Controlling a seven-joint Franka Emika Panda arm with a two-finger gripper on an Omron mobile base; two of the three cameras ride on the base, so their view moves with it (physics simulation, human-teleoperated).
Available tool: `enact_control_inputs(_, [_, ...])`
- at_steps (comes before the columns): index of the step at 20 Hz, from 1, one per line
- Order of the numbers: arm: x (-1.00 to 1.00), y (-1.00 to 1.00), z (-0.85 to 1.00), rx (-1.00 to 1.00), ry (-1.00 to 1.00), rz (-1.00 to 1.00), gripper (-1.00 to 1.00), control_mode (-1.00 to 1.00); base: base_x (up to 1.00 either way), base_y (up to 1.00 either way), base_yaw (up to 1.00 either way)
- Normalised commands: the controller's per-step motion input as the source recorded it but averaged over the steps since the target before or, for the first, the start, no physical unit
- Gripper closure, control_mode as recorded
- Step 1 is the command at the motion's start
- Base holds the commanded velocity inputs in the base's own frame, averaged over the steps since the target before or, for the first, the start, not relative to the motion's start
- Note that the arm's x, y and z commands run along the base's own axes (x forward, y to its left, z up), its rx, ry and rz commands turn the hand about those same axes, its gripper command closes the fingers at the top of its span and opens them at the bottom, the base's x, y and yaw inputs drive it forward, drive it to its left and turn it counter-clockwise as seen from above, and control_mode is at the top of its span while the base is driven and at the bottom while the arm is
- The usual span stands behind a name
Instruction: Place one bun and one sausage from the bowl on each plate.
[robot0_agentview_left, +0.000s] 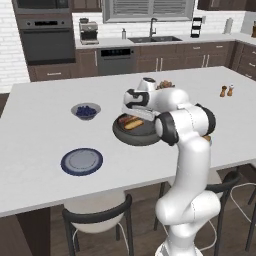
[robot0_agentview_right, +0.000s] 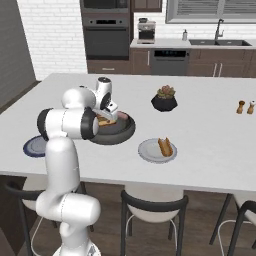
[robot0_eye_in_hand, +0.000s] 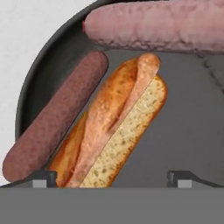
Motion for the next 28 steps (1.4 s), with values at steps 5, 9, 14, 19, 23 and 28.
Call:
enact_control_inputs(5, [0.24, 0.14, -0.02, 0.05, 0.00, -0.10, -1.00, -1.00, 0.00, 0.00, 0.00])
enact_control_inputs(9, [0.04, 0.02, -0.30, 0.00, 0.00, -0.08, -1.00, -1.00, 0.00, 0.00, 0.00])
enact_control_inputs(14, [0.31, 0.11, -0.40, 0.00, -0.01, -0.09, -1.00, -1.00, 0.00, 0.00, 0.00])
enact_control_inputs(19, [0.07, 0.02, -0.25, 0.00, 0.00, -0.08, -1.00, -1.00, 0.00, 0.00, 0.00])
enact_control_inputs(23, [-0.01, 0.00, -0.19, 0.01, 0.00, -0.03, -1.00, -1.00, 0.00, 0.00, 0.00])
enact_control_inputs(28, [0.00, 0.00, -0.16, 0.01, 0.00, 0.00, 1.00, -1.00, 0.00, 0.00, 0.00])
